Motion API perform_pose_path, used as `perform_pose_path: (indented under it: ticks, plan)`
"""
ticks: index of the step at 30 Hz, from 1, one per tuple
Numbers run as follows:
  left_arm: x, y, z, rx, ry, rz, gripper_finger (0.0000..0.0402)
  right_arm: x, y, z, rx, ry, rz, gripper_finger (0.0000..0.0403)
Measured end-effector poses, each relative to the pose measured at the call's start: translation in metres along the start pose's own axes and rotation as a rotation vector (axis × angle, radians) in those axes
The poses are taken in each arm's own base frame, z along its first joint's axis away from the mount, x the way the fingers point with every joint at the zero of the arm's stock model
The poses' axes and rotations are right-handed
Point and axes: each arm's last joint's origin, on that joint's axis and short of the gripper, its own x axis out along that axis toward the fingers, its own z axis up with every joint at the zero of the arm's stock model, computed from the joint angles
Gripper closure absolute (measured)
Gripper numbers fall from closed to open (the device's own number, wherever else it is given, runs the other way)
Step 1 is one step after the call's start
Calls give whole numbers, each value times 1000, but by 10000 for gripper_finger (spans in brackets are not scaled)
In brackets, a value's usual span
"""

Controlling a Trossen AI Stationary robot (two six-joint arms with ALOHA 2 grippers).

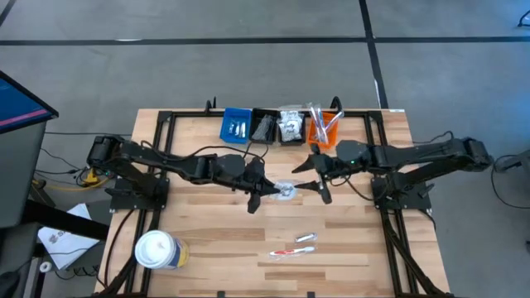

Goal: Pick & Place Travel size toiletries
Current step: Put the white vanity pack into the right black bin

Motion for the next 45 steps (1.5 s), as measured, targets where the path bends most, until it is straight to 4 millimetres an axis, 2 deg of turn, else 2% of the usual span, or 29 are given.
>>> perform_pose_path:
  ticks: [5, 11, 15, 21, 23, 26, 31, 35, 40, 45]
  plan:
    - [3, 7, 0, -21, -3, 18, 394, 13, -1, 2, 2, 50, 0, 191]
    - [5, 9, -1, -31, 8, 27, 393, 15, -2, 6, 5, 76, 0, 216]
    - [5, 10, -2, -31, 13, 29, 393, 13, -1, 5, 7, 87, 0, 264]
    - [5, 9, -2, -9, 12, 28, 385, 13, -4, 4, 12, 102, -10, 379]
    - [5, 8, -2, -3, 12, 25, 374, 12, -7, 3, 7, 108, -28, 394]
    - [2, 7, 1, -5, -1, 21, 349, 7, -12, 4, -26, 113, -113, 391]
    - [-12, 6, 11, -53, -68, 106, 314, -6, -32, 6, -50, 120, -257, 399]
    - [-22, 5, 8, -56, -97, 222, 303, -16, -54, 5, -64, 133, -345, 401]
    - [-37, 5, 7, -79, -140, 254, 301, -24, -93, -1, -155, 182, -477, 402]
    - [-45, 5, 3, -77, -157, 276, 301, -26, -133, -9, -94, 255, -529, 402]
